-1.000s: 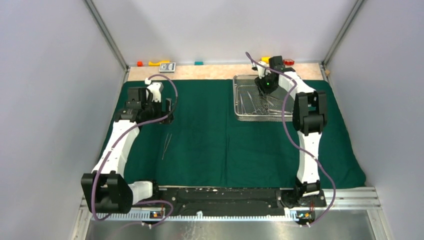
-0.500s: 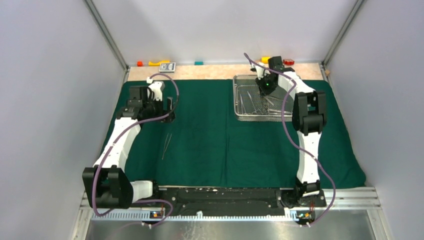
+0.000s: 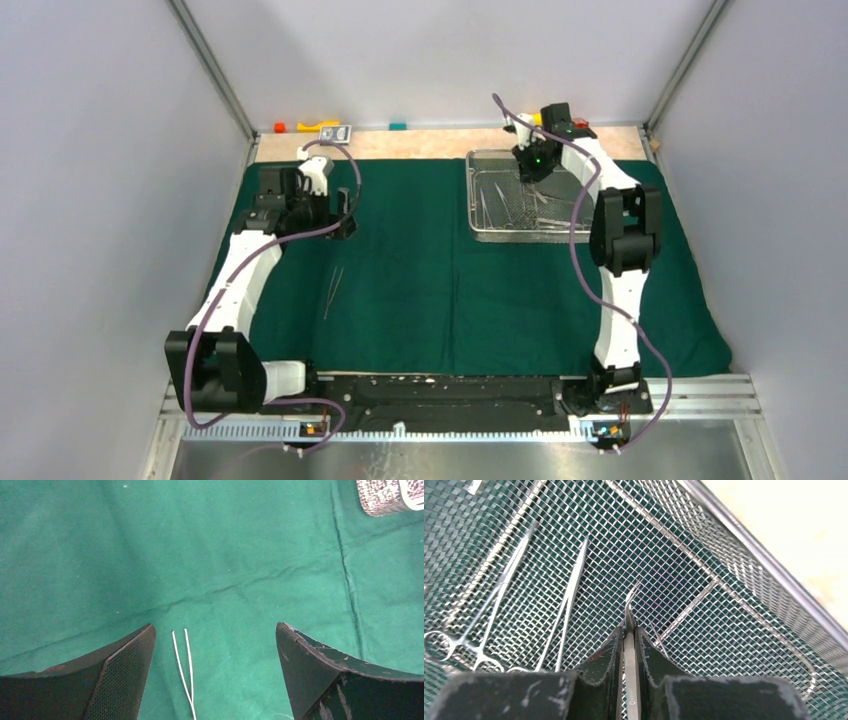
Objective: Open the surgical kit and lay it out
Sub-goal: Pick up the medical item from the container.
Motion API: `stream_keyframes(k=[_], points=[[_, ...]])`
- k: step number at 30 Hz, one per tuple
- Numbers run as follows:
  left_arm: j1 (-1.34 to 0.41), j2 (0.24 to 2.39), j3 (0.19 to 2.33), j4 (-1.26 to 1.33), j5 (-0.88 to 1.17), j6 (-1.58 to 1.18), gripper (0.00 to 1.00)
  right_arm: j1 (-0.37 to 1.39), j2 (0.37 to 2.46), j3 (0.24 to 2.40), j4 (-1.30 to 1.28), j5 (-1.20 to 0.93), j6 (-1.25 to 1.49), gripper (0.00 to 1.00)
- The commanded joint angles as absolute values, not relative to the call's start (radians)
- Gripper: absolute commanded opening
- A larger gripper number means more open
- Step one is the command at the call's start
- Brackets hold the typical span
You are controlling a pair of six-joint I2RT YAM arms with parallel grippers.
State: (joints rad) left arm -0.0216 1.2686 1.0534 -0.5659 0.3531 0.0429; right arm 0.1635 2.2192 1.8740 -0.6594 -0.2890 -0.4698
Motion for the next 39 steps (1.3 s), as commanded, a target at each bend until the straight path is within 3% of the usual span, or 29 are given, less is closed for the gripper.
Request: stream_keyframes(k=[1, 10, 15, 28, 32, 39], points=[[-0.039, 1.279, 1.101, -0.496, 0.429, 0.023, 0.94, 0.170, 2.078, 1.897, -0.643, -0.339, -0.438, 0.00], [-0.102, 1.299, 1.131, -0.414, 0.538, -0.037, 0.94, 0.171, 1.963, 1.847, -0.614, -0.461, -0.358, 0.00], [-0.168, 1.318, 1.140, -0.383, 0.528, -0.064, 0.94, 0.177, 1.933, 1.809, -0.583, -0.396, -0.323, 0.00], [-0.235, 1.324, 1.113, -0.339, 0.491, -0.076, 0.94, 0.177, 2.152, 1.820, -0.564, -0.286, -0.315, 0.01], [-0.238, 1.313, 1.098, -0.332, 0.486, -0.070, 0.95, 0.175, 2.197, 1.861, -0.580, -0.269, -0.322, 0.13], [-0.239, 1.297, 1.080, -0.318, 0.479, -0.061, 0.95, 0.162, 2.173, 1.847, -0.575, -0.256, -0.340, 0.44]])
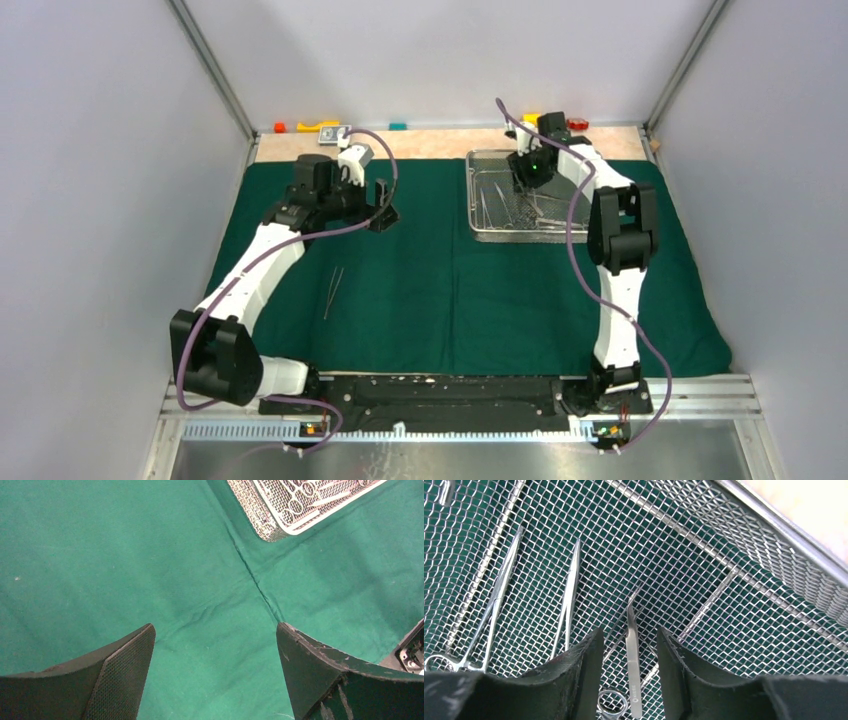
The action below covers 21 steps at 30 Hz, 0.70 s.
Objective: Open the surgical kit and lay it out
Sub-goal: Pick up the medical item from the container.
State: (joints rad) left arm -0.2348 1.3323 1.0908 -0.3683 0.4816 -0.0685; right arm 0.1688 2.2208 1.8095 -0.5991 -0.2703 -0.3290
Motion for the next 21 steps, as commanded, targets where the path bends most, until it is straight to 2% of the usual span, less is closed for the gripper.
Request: stream_keyframes(k=[1, 6, 21], points=[[-0.239, 1.295, 1.079, -0.316, 0.481, -0.061, 0.95, 0.162, 2.164, 1.837, -0.571, -0.254, -0.344, 0.46], [-0.239, 1.294, 1.075, -0.311, 0.487, -0.061, 0.95, 0.162, 2.135, 1.790, -0.570, -0.233, -0.379, 0.47], [-0.239, 1.276, 1.058, -0.299, 0.481, -0.057, 0.96, 0.150, 2.143, 1.701, -0.559, -0.217, -0.430, 0.26]])
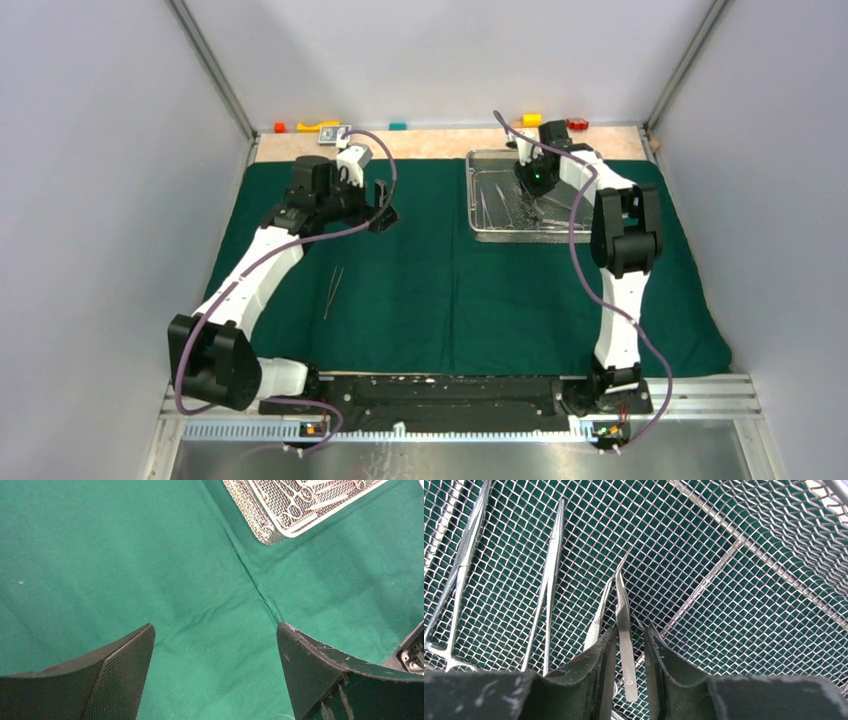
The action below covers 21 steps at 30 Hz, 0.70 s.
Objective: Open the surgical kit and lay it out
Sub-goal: Pick up the medical item from the container.
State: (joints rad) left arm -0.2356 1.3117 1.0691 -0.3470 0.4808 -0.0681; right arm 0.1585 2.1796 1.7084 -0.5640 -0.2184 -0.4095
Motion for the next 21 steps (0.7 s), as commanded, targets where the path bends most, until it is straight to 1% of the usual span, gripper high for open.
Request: stream_keyframes(k=[1, 6, 11, 18, 21], points=[[-0.239, 1.276, 1.058, -0.299, 0.480, -0.056, 0.96, 0.150, 2.148, 1.706, -0.560, -0.219, -0.430, 0.24], [-0.239, 1.279, 1.058, -0.301, 0.476, -0.057, 0.96, 0.151, 2.151, 1.734, -0.567, -0.224, -0.426, 0.13], [-0.239, 1.286, 1.064, -0.299, 0.470, -0.046, 0.96, 0.151, 2.139, 1.779, -0.571, -0.225, -0.418, 0.05], [-0.239, 1.295, 1.074, -0.305, 0.464, -0.035, 0.96, 0.151, 2.100, 1.828, -0.567, -0.215, -0.408, 0.00], [-0.239, 1.296, 1.073, -0.304, 0.465, -0.033, 0.96, 0.151, 2.090, 1.841, -0.567, -0.212, -0.407, 0.00]])
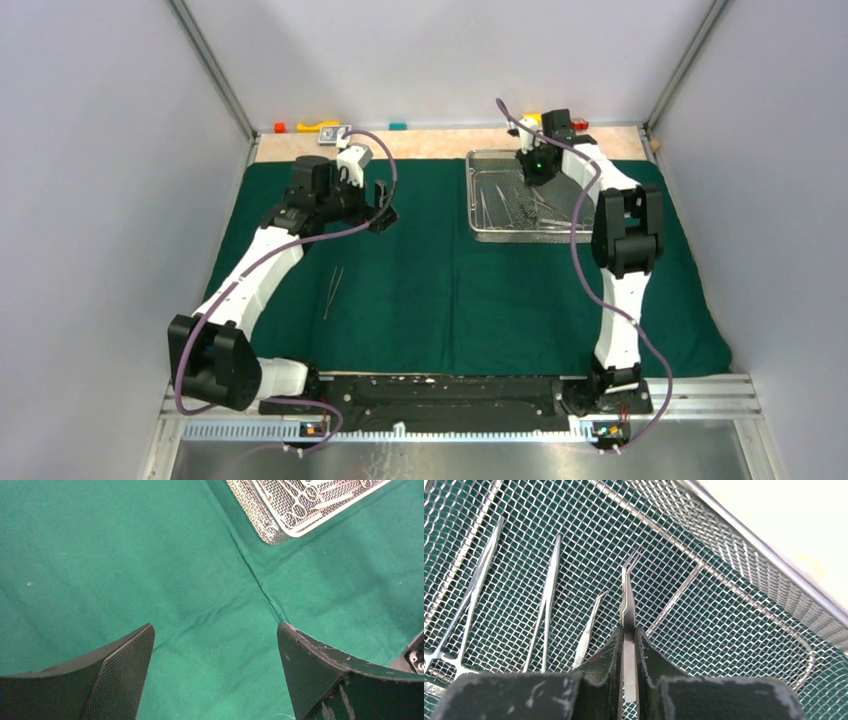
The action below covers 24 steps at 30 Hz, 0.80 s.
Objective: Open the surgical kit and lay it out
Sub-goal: Pick up the medical item from the container, then place the medical item in the surgical kit.
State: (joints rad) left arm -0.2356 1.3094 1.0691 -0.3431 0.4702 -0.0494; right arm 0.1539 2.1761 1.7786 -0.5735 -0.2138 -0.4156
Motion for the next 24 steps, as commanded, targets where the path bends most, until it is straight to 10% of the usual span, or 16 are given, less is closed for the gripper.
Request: stream_keyframes(k=[1, 24], points=[[-0.239, 1.295, 1.073, -0.305, 0.464, -0.031, 0.96, 0.152, 2.087, 1.845, -0.568, -0.214, -0.406, 0.00], [-0.369, 1.445, 1.246, -0.144, 0.623, -0.288, 0.85, 0.297, 1.592, 1.361, -0.128, -0.644, 0.043, 0.00]])
